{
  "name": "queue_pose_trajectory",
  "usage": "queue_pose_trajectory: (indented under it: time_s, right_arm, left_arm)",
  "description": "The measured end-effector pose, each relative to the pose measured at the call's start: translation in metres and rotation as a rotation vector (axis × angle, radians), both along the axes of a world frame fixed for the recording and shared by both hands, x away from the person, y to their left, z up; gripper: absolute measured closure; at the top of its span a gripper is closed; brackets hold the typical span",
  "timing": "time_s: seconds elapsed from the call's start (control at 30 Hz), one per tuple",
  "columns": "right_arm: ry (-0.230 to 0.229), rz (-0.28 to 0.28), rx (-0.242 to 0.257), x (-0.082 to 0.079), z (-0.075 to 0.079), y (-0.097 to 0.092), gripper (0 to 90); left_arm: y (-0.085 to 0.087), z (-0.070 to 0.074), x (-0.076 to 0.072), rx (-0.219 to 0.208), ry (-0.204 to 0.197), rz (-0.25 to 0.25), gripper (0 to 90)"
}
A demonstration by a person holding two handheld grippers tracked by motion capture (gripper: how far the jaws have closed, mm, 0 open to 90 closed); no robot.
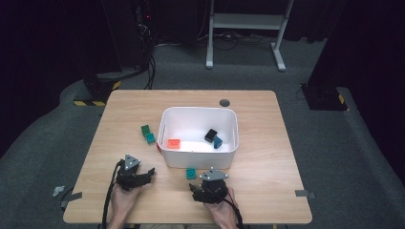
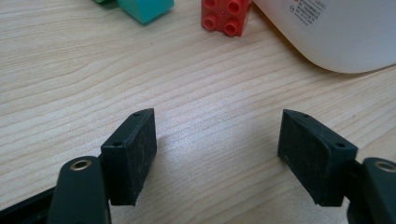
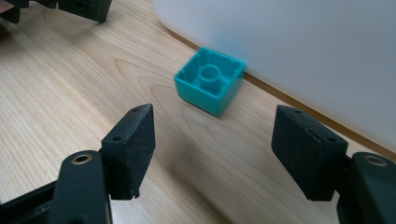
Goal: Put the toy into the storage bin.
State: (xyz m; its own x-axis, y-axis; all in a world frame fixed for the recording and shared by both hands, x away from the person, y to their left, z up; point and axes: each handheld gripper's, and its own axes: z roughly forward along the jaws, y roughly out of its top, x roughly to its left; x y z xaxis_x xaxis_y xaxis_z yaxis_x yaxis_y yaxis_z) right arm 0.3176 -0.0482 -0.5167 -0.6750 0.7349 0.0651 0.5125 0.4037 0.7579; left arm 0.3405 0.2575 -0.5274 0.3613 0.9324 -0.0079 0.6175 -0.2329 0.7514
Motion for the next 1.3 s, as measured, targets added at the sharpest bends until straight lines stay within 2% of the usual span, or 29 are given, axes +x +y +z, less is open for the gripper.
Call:
queue_pose_trajectory:
  time_s: [0.23,0.67,0.87,1.03,1.1,1.3]
  right_arm:
    - [0.001,-0.005,-0.009,0.004,-0.004,0.019,30.9]
    - [0.008,-0.06,-0.025,0.01,-0.005,0.033,34.8]
    - [0.004,-0.087,-0.04,0.012,-0.006,0.038,39.8]
    - [-0.005,-0.103,-0.048,0.012,-0.007,0.038,47.5]
    - [-0.013,-0.1,-0.059,0.012,-0.007,0.038,51.5]
    - [-0.019,-0.09,-0.06,0.011,-0.008,0.037,54.5]
  left_arm:
    - [0.0,0.0,0.0,-0.002,0.0,-0.004,27.0]
    - [0.0,0.0,0.0,-0.006,0.001,-0.004,26.8]
    - [0.0,0.0,0.0,-0.008,0.001,-0.004,27.0]
    - [0.001,0.0,-0.001,-0.008,0.0,-0.004,27.1]
    - [0.001,0.0,-0.001,-0.009,0.0,-0.004,27.2]
    - [0.001,0.0,-0.001,-0.008,0.0,-0.004,27.3]
